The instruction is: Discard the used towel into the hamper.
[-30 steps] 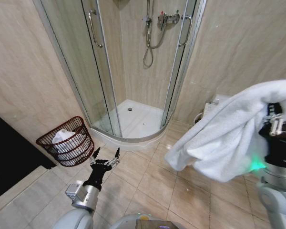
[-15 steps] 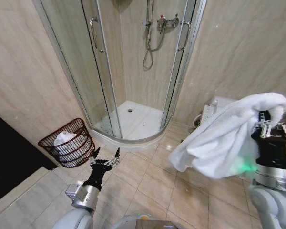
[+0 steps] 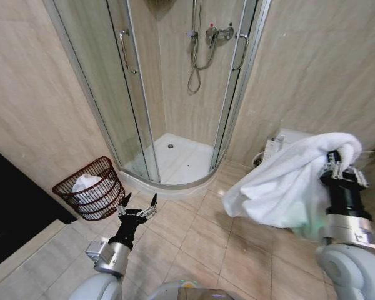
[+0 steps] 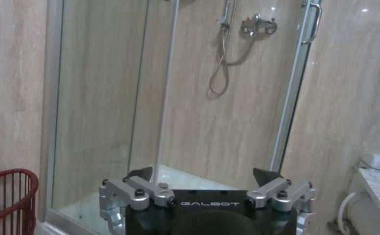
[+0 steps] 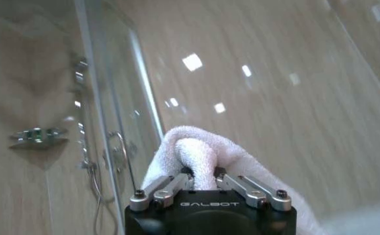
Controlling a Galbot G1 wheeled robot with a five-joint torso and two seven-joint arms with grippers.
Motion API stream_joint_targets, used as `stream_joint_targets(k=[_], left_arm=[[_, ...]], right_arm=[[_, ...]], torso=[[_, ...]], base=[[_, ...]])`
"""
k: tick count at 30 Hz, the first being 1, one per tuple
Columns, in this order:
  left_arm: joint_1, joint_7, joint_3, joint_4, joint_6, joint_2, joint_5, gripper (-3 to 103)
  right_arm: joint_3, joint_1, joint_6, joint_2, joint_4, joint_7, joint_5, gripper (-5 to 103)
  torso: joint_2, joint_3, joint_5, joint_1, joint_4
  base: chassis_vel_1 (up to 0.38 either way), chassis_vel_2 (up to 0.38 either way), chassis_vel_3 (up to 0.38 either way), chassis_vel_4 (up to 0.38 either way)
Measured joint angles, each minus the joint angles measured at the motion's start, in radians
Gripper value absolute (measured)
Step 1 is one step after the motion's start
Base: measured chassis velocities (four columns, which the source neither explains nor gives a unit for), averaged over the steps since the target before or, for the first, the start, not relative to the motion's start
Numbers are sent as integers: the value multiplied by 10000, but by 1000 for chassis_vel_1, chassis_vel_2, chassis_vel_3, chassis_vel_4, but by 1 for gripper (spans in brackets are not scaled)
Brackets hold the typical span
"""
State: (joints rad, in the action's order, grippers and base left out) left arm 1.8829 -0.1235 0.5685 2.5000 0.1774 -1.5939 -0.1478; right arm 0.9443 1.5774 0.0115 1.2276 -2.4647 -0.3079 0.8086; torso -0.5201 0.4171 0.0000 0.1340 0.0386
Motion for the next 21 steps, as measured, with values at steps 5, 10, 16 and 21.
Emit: stream_joint_targets(k=[5, 10, 16, 21], left_arm=[[0, 0, 0, 0, 0, 0, 0, 100], [0, 0, -1, 0, 1, 0, 0, 100], [0, 0, 0, 0, 0, 0, 0, 100], [0, 0, 0, 0, 0, 0, 0, 100]], right_arm=[[-92, -38, -1204, -54, -368, -1680, 2872, 13], [-85, -44, -1065, -72, -378, -1342, 2115, 13], [-66, 96, -294, -77, -215, 108, 79, 13], [28, 597, 14, -122, 118, 2083, -1017, 13]], torso=[[-271, 167, 4, 105, 0], [-483, 293, -4, 188, 0], [-695, 413, -5, 278, 0], [-913, 545, 1, 370, -1]], base=[[0, 0, 0, 0], [0, 0, 0, 0], [0, 0, 0, 0], [0, 0, 0, 0]])
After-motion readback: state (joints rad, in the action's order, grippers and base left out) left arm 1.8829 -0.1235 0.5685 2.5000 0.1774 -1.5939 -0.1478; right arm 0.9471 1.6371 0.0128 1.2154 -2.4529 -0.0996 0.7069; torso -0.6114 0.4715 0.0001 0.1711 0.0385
